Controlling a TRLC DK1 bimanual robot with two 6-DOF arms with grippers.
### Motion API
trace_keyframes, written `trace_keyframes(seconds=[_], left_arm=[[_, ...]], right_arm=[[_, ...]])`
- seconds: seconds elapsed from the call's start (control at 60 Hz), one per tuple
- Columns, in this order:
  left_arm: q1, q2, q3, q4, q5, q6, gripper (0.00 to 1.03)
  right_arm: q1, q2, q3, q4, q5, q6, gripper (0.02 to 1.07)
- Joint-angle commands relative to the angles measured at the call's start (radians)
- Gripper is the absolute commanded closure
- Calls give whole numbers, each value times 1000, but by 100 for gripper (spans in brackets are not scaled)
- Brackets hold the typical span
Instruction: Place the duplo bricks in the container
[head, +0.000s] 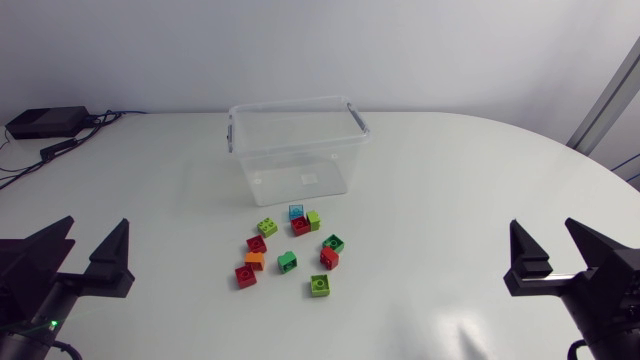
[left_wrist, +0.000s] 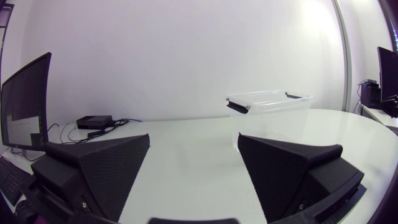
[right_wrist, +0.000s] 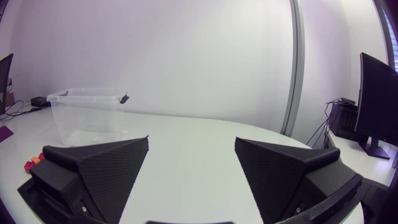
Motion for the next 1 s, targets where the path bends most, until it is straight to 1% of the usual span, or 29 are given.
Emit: trace_keyframes(seconds=[0.0,0.417,0.567,0.7,0.817,0.917,0.983], left_arm=[[4,-10,-12,-4,5,-12,4],[-11,-10,-12,-7,5,-19,4],[-5,-15,-3,-1,3,-19,5],[-14,-13,69,-63,3,-25,5],[-36,1,126,-92,1,-28,7],[-50,76,180,-107,1,-43,8],[-59,168,233,-119,1,-51,8]], right_arm=[[3,-6,-20,2,-4,15,7],[4,-7,-20,1,-4,13,7],[12,-11,-20,2,-4,13,7],[15,-11,-9,7,-5,13,7],[32,-6,28,-14,-4,13,7],[49,16,66,-25,2,13,7],[56,57,101,-30,2,15,7]])
